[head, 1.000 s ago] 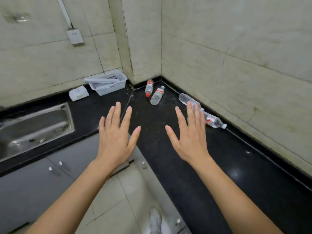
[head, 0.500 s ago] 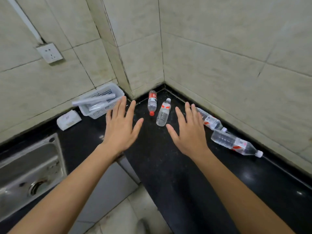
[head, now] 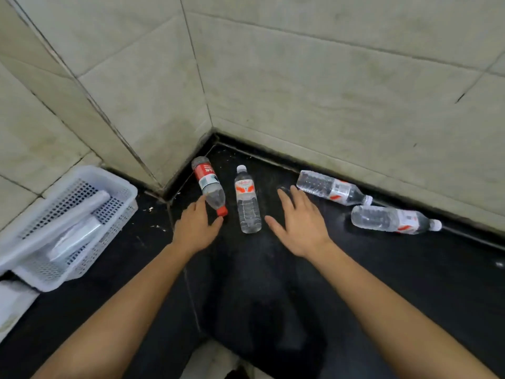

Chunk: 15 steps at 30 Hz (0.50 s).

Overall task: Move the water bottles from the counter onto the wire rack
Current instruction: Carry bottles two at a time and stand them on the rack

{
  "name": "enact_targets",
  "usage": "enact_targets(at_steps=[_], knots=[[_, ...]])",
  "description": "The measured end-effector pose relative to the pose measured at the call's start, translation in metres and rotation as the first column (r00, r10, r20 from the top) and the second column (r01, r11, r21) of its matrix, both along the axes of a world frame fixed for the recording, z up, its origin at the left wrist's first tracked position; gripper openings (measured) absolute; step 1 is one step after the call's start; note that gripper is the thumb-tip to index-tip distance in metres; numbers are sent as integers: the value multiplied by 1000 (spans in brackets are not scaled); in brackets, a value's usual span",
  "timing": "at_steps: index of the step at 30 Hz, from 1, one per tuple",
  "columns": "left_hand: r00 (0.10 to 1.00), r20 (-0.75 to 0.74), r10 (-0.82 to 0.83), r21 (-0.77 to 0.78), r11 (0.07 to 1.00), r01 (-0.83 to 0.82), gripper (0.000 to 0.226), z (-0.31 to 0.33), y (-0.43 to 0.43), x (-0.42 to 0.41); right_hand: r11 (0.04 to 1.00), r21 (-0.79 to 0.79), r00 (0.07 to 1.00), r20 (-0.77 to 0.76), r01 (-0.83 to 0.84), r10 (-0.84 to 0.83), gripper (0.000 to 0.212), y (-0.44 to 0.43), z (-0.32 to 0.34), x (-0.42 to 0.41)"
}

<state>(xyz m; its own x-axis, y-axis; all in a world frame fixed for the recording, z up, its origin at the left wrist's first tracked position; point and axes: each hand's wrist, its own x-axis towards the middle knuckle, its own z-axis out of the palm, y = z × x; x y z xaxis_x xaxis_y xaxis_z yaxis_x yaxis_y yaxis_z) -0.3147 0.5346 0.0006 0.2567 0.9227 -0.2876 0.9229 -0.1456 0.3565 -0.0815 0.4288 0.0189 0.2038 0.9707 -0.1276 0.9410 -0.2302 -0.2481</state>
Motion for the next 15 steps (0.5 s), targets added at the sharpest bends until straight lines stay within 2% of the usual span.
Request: enact_targets(at_steps=[4, 7, 10, 13, 15], knots=[[941, 204, 268, -307, 931, -198, 105, -51, 44, -4, 987, -143, 992, -88, 74, -87, 82, 24, -31, -36], [895, 234, 380, -424, 868, -258, 108, -78, 59, 2, 969, -218, 976, -154, 119, -155, 88, 35, -53, -56], [917, 189, 351, -433, 868, -243, 92, -97, 69, 7, 951, -272, 951, -224, 149, -213, 94, 54, -69, -69], [941, 148, 306, -390, 892, -229, 99, -106, 75, 11, 934, -295, 926, -251, 203, -281, 96, 71, -83, -73], [945, 131, 299, -375, 898, -232, 92, -105, 73, 14, 924, -280, 889, -302, 261, -343, 93, 75, -92, -75]])
